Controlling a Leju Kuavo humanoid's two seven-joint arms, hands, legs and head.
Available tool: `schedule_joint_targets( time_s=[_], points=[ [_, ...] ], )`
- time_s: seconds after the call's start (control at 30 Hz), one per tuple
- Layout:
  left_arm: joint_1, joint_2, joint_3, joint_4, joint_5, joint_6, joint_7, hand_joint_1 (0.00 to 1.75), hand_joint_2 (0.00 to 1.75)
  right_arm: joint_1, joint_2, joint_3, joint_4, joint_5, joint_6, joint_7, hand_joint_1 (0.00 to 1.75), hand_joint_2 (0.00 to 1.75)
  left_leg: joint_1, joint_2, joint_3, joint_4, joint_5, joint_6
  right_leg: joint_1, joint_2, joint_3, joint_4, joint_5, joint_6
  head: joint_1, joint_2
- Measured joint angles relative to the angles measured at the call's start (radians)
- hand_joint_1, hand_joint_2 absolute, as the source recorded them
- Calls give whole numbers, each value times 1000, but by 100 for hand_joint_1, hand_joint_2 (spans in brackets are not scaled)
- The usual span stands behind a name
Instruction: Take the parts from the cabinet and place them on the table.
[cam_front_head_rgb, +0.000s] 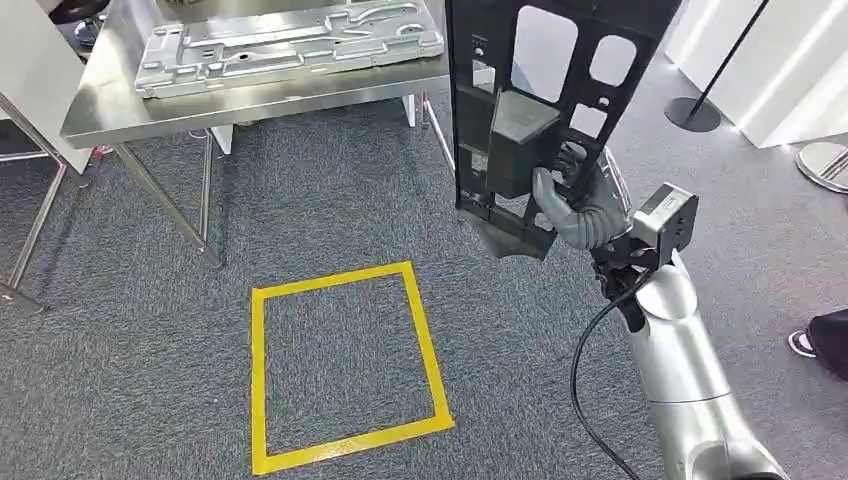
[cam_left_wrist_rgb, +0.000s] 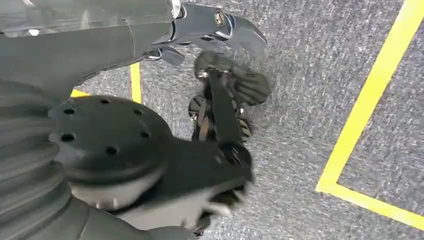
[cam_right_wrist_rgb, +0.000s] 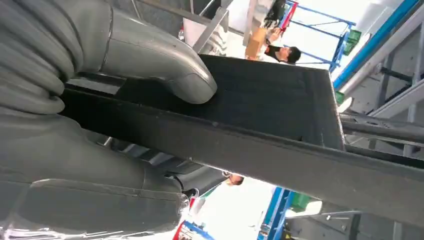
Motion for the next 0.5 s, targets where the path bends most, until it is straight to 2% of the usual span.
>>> schedule_joint_targets(
  time_s=[0.03, 0.1, 0.17, 0.2, 0.23, 0.3, 0.33, 0.37, 0.4, 0.43, 0.5],
  points=[
    [-1, 0, 1, 0, 0, 0, 0, 0, 175, -1, 0, 0, 0, -1, 0, -1, 175, 175, -6, 0, 13, -23, -17, 6, 7, 1, -1, 2, -3, 5, 1, 0],
    [-3, 0, 3, 0, 0, 0, 0, 0, 175, -1, 0, 0, 0, -2, 1, -1, 175, 175, -7, -2, 9, -23, -15, 14, 5, 1, -5, 3, -1, 15, 1, 0],
    [-2, 0, 4, 0, 1, 2, 0, 0, 175, 0, 0, 0, 0, -2, 1, -2, 175, 175, -6, -4, 13, -30, -12, 28, 6, 0, -1, -1, -2, 30, 0, 0],
    [-2, -1, 4, 0, 2, 1, 0, 0, 175, 1, -1, 0, 0, -2, 1, -2, 175, 175, -2, -3, 20, -39, -7, 35, 0, 1, -1, 11, -14, 34, 1, 0],
    [-4, 0, 4, 0, 3, 0, 0, 0, 175, 0, -1, 0, 0, -2, 1, -4, 175, 175, -1, -3, 22, -41, -7, 39, 1, 1, -21, 54, -43, 36, 5, 0],
    [-6, -1, 4, 0, 3, -1, 0, 0, 175, 5, -2, 0, 0, -3, 1, -5, 175, 175, -3, -3, 22, -41, -9, 45, -1, 2, -102, 219, -120, 43, 4, 0],
    [-5, -1, 4, 0, 3, -1, 1, 0, 175, 10, -2, 0, 0, -3, 0, -6, 175, 175, -4, -3, 22, -40, -10, 46, -1, 1, -144, 296, -146, 45, 4, 0],
    [-5, -1, 4, 0, 3, -1, 3, 0, 175, 16, -2, 0, 0, -2, 0, -6, 175, 175, -5, -3, 22, -39, -11, 47, -1, 1, -173, 345, -154, 46, 5, 0],
    [-4, -1, 4, 0, 3, 0, 4, 0, 175, 21, -2, 0, 0, -2, -1, -6, 175, 175, -6, -4, 23, -38, -12, 47, -1, 1, -173, 333, -132, 45, 4, 0],
    [-4, -1, 5, 0, 2, 0, 4, 0, 175, 22, -2, 0, 0, -2, -2, -6, 175, 175, -6, -5, 25, -37, -15, 46, -1, 1, -148, 274, -89, 42, 5, 0],
    [-5, -1, 5, 0, 1, 0, 5, 0, 175, 22, -2, -1, -4, 1, -2, -6, 175, 175, -8, -7, 33, -34, -22, 42, 0, 1, -58, 84, 7, 33, 5, 0]
  ],
)
